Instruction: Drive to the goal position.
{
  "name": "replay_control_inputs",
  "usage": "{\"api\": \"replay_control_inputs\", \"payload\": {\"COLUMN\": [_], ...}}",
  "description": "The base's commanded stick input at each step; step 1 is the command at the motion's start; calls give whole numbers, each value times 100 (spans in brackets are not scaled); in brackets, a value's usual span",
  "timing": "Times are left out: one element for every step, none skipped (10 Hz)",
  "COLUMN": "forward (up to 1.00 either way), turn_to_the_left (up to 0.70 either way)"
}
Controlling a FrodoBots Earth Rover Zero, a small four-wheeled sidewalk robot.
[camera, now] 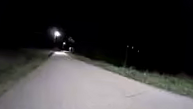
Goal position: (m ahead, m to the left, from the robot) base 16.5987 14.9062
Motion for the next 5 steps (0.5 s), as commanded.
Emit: {"api": "replay_control_inputs", "payload": {"forward": [4,15,45,45,45], "turn_to_the_left": [16,18,27,27,27]}}
